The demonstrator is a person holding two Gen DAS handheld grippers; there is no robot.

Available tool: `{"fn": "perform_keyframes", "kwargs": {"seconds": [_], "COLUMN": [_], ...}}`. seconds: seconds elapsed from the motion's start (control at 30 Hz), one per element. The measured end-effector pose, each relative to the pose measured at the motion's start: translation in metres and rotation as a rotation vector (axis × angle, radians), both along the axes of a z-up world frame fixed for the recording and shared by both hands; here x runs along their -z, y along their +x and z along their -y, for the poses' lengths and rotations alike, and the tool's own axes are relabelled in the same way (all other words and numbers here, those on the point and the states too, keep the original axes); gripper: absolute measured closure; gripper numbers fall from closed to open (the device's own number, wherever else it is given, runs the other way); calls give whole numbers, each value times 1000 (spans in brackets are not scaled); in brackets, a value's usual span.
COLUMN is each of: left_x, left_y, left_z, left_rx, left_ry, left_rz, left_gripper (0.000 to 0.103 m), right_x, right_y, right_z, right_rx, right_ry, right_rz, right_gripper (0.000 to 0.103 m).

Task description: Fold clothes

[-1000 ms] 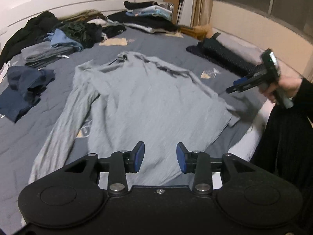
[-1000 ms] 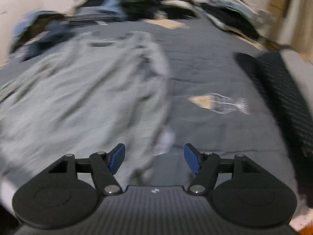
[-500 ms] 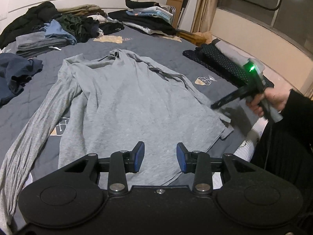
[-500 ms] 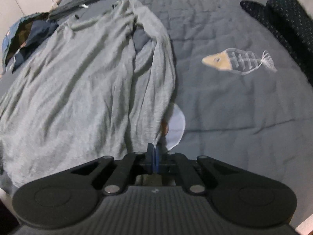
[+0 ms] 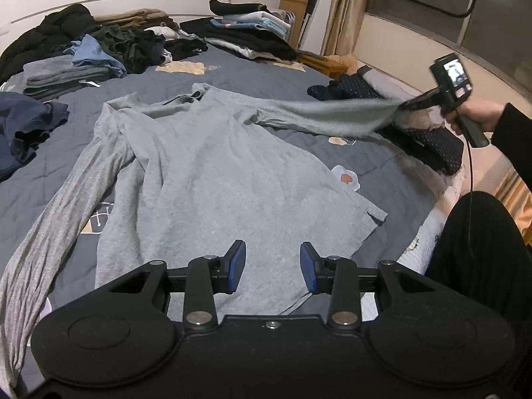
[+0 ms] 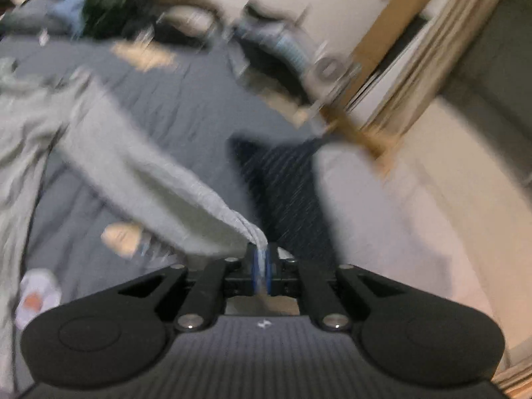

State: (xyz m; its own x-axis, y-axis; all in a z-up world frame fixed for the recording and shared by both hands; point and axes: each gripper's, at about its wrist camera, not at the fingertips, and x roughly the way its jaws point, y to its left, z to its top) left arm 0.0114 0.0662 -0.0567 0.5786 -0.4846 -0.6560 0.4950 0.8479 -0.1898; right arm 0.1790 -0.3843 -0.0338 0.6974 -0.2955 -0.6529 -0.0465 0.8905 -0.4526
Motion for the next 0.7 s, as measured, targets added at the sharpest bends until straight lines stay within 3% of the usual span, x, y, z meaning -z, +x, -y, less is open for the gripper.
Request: {"fn": "perform_keyframes", "kwargs": {"seconds": [0.1,0.2,0.27,0.37,0.53,0.7], "left_x": [0,-5,-10,-18,-31,-37], "left_y": [-1,1,6,20,63,134], "left_z": [-4,-18,-31,-57,-97,-106], "left_rx": [-17,-47,-78,-144,-254,-294], "left_ry": [-8,-1,8,40,83,60], "left_rz": [1,16,29,49,94,116], "left_gripper": [67,66,66,61,61,62], "right_x": [18,17,14,12,11,12], "right_y": [7,6,4,-1,7,32], "right_z": [-1,-10,-23,-53,-99,-143], "right_rx": [10,13,-10,-80,-186,-317], "right_ry": [15,124,196,287,457,618], "right_rz": [-65,-39,-21,1,8,-2], "right_gripper": [96,86,71,62,56,54]}}
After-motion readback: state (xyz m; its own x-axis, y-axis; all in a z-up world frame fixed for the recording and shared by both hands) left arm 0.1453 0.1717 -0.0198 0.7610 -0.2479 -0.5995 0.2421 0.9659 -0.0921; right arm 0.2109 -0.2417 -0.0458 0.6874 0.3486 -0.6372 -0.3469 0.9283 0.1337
